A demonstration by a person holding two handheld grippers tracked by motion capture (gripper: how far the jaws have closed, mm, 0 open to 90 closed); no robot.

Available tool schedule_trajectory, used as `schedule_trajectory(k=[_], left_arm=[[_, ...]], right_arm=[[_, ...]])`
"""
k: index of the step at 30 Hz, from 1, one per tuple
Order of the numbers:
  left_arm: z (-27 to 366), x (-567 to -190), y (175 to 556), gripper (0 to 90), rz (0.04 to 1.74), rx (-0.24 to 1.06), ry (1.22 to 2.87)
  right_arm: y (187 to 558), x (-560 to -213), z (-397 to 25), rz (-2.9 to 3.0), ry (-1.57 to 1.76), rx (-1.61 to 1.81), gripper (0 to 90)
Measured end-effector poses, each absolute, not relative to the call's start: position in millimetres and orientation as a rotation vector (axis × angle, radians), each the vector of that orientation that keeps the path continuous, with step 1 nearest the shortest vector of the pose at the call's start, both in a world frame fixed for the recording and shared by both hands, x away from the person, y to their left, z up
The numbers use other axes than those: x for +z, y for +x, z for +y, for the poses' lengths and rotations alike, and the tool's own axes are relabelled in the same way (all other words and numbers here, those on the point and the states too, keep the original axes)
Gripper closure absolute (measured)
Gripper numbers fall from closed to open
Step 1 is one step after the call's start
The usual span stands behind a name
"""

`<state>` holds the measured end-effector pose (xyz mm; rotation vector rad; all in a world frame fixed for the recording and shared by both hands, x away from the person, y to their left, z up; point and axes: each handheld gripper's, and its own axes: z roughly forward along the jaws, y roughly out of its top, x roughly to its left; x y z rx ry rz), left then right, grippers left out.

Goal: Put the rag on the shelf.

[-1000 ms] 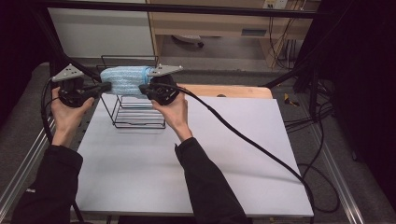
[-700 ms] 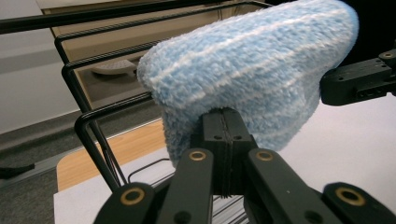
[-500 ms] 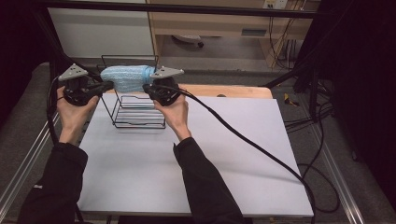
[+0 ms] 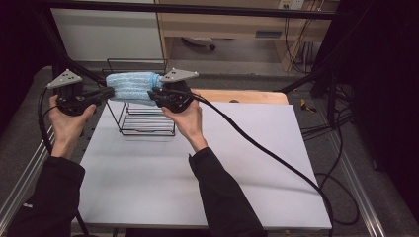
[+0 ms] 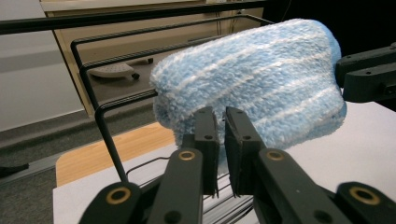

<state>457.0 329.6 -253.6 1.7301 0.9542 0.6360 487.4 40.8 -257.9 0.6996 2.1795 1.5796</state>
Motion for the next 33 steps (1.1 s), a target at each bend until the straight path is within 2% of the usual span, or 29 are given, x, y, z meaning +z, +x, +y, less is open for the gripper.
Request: schedule_trajectory(k=[7, 17, 33], left_arm=[[327, -245, 452, 75.4, 0.957, 0.652, 1.739], [328, -240, 446, 58.8, 0.971, 0.673, 1.759], [330, -251, 429, 32.8, 1.013, 0.675, 1.817]], right_arm=[[484, -253, 38, 2.182, 0.69, 1.586, 68.5], [480, -244, 32, 2.179, 0.69, 1.575, 57.0], [466, -241, 11, 2.198, 0.727, 1.531, 25.7]])
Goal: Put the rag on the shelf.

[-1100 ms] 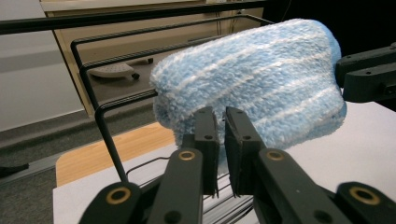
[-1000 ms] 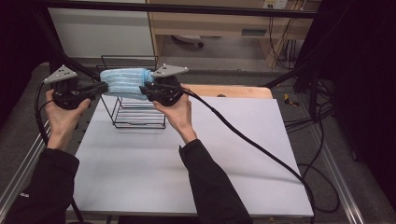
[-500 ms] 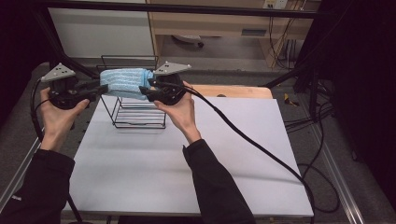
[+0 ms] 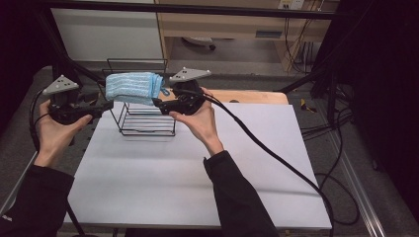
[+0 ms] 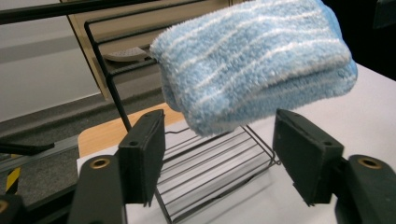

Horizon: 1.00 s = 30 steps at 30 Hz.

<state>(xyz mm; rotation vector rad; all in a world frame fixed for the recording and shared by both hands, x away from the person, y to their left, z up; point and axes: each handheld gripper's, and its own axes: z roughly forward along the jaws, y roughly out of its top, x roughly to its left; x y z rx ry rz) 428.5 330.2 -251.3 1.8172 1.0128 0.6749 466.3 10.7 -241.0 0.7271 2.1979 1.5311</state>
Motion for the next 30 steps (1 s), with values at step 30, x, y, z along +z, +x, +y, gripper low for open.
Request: schedule_trajectory(k=[30], left_arm=[[291, -358, 387, 9.2, 0.97, 0.532, 1.875]], right_arm=[[424, -314, -118, 2.241, 0.892, 1.432, 0.7]])
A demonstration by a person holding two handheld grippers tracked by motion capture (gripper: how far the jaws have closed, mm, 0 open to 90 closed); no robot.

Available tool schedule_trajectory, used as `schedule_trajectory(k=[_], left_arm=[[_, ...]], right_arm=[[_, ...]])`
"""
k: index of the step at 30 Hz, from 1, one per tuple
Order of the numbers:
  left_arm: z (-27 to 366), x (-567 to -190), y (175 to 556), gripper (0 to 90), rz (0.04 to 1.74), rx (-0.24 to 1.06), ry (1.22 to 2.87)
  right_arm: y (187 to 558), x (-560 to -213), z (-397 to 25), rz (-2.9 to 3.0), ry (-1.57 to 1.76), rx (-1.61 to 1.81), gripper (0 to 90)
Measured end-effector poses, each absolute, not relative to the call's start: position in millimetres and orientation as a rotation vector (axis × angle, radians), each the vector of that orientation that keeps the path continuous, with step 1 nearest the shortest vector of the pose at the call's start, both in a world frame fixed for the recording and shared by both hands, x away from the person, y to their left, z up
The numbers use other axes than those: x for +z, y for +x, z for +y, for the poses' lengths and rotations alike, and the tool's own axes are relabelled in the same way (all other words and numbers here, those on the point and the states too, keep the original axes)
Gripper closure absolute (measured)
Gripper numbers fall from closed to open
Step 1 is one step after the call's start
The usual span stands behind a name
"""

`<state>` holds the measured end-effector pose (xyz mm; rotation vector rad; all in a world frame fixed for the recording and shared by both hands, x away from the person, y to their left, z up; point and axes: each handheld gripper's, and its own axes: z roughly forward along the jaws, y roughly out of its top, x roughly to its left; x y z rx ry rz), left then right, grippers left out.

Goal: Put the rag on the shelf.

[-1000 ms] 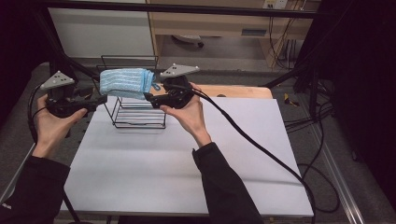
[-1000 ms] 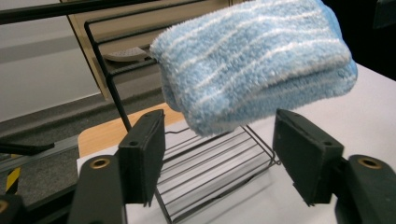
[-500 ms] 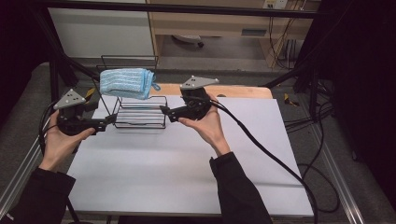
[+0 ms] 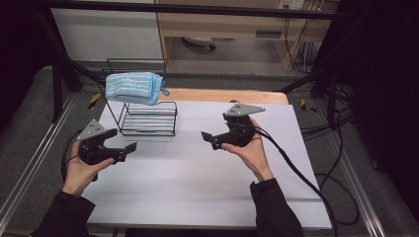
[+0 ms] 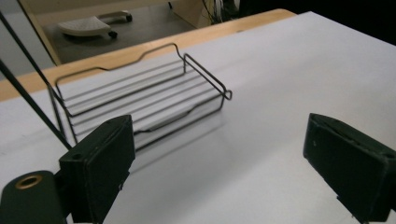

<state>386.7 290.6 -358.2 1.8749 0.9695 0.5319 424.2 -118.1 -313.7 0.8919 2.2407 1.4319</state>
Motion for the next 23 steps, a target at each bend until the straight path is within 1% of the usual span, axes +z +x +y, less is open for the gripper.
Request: schedule_trajectory(k=[14, 23], left_arm=[[276, -409, 374, 9.4, 0.937, 0.5, 1.954], [270, -423, 372, 9.4, 0.93, 0.478, 1.982]], right_arm=[[392, -385, -206, 2.244, 1.035, 1.384, 0.7], [373, -418, -241, 2.225, 1.121, 1.395, 0.7]])
